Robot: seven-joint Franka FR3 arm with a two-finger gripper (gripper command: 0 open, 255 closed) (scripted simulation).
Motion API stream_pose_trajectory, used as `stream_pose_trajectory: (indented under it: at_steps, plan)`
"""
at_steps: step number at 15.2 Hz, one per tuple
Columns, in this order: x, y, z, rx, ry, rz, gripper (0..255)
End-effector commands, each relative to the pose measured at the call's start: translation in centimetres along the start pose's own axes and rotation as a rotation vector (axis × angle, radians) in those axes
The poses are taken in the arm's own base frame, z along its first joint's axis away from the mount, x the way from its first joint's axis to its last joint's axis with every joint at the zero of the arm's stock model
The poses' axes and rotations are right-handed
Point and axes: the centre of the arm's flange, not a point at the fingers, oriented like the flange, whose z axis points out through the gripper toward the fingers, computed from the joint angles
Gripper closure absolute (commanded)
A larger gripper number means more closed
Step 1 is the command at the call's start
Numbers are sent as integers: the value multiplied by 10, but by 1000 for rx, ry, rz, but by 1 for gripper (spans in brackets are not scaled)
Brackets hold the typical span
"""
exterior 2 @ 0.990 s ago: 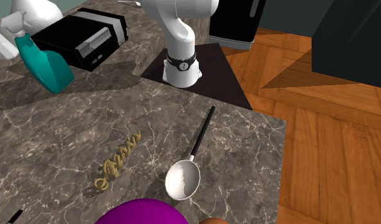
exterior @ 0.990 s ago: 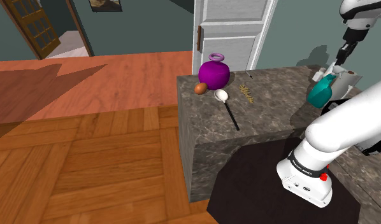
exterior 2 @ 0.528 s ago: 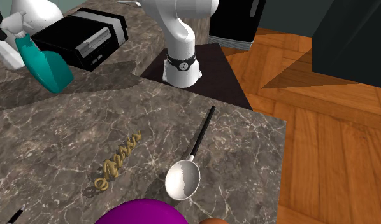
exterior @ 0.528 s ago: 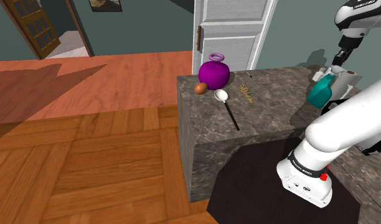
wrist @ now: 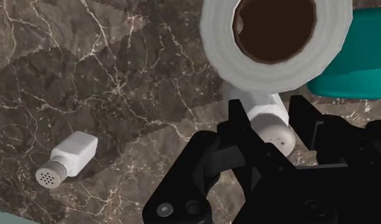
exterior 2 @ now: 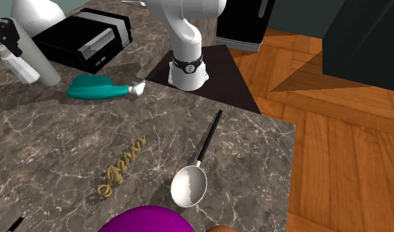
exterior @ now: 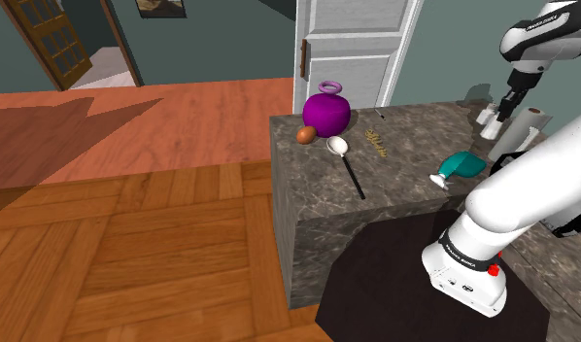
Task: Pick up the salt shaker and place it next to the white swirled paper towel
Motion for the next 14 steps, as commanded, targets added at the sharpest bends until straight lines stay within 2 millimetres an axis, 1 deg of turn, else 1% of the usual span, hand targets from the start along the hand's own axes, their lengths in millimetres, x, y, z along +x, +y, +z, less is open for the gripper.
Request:
stream_pose_trajectory:
  at_steps: [1, 9, 10, 14]
  plan:
    - [2, -1, 11, 0, 0, 0, 255]
    - [6, -4, 53, 0, 0, 0, 255]
    - [7, -4, 61, 0, 0, 0, 255]
    - [7, -4, 61, 0, 0, 0, 255]
